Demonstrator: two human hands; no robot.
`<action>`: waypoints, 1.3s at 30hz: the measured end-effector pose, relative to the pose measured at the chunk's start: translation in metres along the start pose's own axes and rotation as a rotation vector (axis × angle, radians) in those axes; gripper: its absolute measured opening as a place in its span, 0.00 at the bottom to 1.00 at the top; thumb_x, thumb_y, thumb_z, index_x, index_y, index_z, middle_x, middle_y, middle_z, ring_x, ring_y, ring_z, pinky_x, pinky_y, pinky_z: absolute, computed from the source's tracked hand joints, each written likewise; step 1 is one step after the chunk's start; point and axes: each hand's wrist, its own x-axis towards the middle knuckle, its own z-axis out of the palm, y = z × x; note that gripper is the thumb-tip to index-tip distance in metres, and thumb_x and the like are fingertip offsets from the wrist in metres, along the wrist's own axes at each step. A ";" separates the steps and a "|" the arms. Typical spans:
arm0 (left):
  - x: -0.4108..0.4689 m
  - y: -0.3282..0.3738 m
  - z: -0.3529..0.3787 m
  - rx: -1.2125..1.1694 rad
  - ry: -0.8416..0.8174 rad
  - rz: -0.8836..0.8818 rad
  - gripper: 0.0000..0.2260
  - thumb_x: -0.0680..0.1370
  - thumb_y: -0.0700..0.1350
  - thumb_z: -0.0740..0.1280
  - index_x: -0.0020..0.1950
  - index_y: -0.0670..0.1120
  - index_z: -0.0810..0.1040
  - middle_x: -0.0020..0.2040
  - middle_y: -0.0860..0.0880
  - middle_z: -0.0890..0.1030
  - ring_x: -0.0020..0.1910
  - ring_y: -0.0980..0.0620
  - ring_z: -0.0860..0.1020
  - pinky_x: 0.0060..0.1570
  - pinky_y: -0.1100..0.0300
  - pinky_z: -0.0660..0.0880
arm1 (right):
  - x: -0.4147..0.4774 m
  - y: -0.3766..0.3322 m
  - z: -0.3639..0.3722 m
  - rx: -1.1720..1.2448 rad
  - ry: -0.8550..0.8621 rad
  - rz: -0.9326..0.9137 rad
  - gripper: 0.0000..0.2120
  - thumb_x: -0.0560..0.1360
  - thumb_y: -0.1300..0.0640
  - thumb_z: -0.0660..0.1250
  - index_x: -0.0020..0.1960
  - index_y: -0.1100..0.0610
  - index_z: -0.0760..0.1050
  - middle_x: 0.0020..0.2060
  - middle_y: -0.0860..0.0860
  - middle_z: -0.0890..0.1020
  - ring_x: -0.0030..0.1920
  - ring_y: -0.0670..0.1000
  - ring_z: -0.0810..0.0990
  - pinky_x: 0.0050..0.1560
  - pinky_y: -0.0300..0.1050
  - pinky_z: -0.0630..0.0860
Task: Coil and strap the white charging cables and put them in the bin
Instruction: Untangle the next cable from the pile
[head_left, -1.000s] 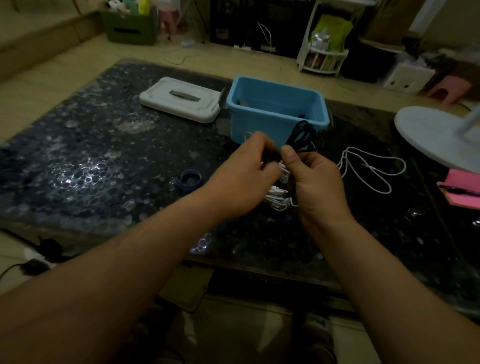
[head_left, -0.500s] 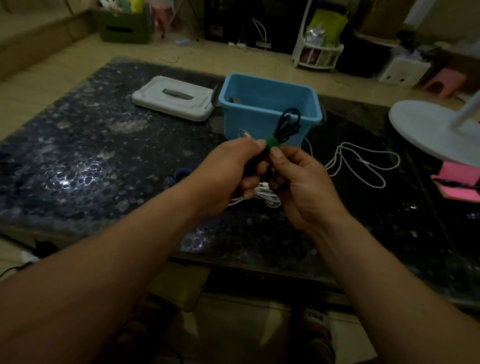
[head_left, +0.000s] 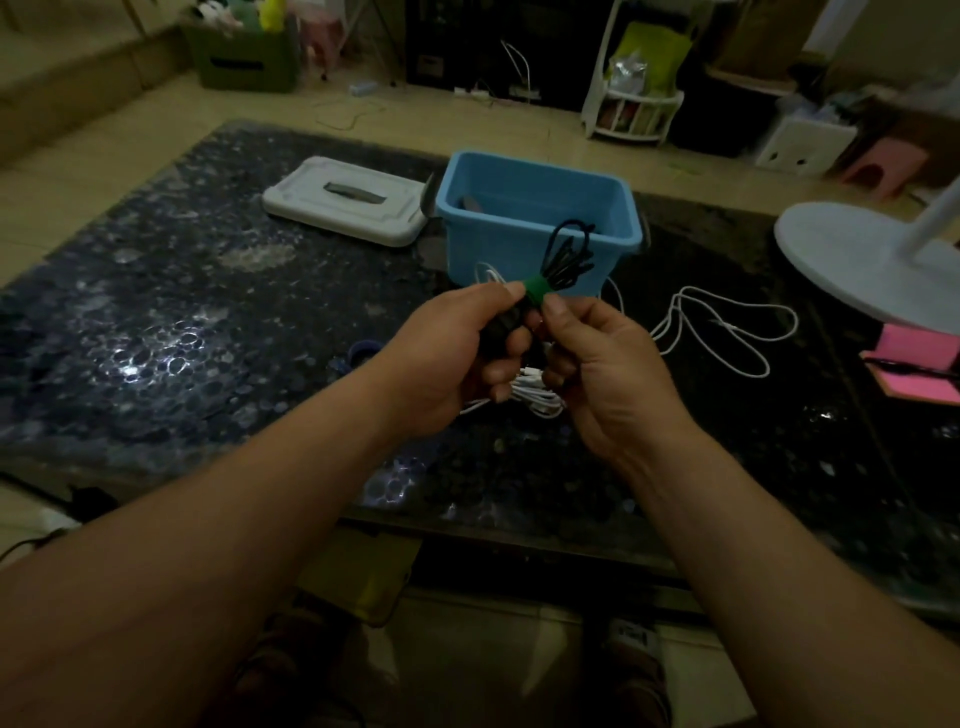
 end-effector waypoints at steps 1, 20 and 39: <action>-0.001 0.001 -0.001 -0.048 -0.045 -0.039 0.13 0.87 0.50 0.58 0.50 0.43 0.76 0.34 0.49 0.71 0.27 0.53 0.64 0.24 0.61 0.67 | 0.000 0.000 0.000 -0.006 -0.018 -0.016 0.07 0.84 0.59 0.67 0.47 0.56 0.78 0.36 0.48 0.82 0.29 0.44 0.70 0.32 0.40 0.67; 0.006 -0.013 0.008 0.007 0.115 0.063 0.09 0.87 0.48 0.58 0.53 0.45 0.72 0.35 0.48 0.71 0.28 0.53 0.66 0.28 0.59 0.70 | -0.005 0.002 0.006 0.048 -0.038 0.027 0.08 0.85 0.60 0.64 0.49 0.62 0.77 0.36 0.61 0.82 0.32 0.59 0.82 0.31 0.51 0.80; 0.003 -0.016 0.014 0.213 0.099 0.064 0.15 0.87 0.50 0.60 0.62 0.38 0.73 0.40 0.44 0.73 0.33 0.47 0.72 0.31 0.55 0.78 | 0.002 -0.004 -0.003 0.070 0.031 0.046 0.07 0.80 0.58 0.73 0.43 0.58 0.80 0.39 0.56 0.86 0.39 0.57 0.84 0.43 0.50 0.82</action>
